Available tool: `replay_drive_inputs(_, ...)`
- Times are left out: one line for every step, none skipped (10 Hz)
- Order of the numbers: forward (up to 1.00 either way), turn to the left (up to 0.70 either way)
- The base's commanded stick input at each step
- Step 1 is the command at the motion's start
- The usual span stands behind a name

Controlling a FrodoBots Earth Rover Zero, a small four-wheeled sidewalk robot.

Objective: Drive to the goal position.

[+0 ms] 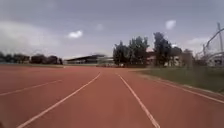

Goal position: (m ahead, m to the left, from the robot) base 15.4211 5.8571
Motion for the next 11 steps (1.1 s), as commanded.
replay_drive_inputs(0.45, 0.27)
replay_drive_inputs(0.45, 0.27)
replay_drive_inputs(0.45, 0.27)
replay_drive_inputs(0.45, 0.27)
replay_drive_inputs(0.45, 0.16)
replay_drive_inputs(0.45, 0.02)
replay_drive_inputs(0.45, 0.00)
replay_drive_inputs(0.45, 0.00)
replay_drive_inputs(0.45, 0.00)
replay_drive_inputs(0.45, 0.00)
replay_drive_inputs(0.45, 0.00)
